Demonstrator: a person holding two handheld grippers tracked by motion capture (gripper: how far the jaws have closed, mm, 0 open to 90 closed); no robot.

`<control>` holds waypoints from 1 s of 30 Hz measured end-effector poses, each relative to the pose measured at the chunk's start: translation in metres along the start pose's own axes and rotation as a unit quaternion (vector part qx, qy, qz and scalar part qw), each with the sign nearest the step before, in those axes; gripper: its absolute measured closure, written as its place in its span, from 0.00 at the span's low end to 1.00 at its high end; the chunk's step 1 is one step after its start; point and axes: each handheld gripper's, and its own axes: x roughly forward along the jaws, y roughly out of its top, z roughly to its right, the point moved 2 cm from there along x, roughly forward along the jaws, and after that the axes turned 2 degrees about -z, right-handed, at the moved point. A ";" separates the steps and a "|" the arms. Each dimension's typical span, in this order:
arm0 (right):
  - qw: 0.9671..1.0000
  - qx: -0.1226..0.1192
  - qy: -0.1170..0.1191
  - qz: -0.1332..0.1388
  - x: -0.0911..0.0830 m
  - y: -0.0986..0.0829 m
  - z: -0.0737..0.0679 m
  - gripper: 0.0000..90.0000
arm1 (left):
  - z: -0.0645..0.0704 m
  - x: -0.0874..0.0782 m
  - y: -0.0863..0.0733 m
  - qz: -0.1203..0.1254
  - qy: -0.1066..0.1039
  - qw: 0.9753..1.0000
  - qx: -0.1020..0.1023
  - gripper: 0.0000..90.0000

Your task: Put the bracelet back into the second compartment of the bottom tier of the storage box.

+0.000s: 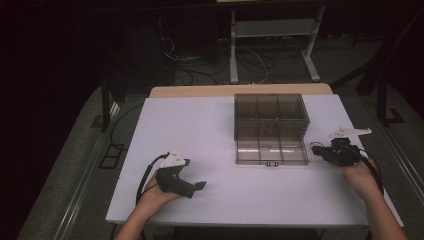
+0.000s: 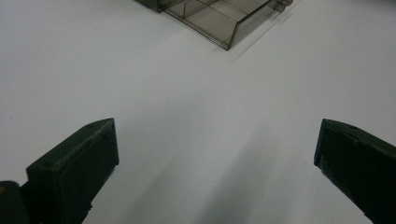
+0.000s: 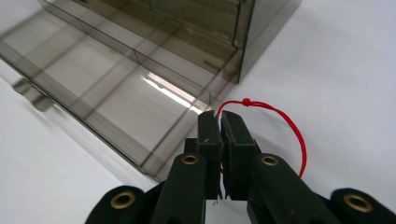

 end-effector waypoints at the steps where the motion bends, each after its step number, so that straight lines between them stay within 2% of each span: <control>1: 1.000 -0.002 0.002 0.003 -0.001 0.001 -0.001 0.96 | 0.000 0.000 0.000 0.000 0.000 1.000 0.001 0.00; 13: 1.000 -0.011 0.015 0.019 -0.007 0.008 -0.012 0.96 | 0.000 0.000 0.000 -0.001 -0.001 1.000 0.001 0.00; 30: 0.998 -0.029 0.044 0.023 -0.005 0.017 -0.031 0.96 | 0.000 0.000 0.000 -0.001 -0.001 1.000 0.001 0.00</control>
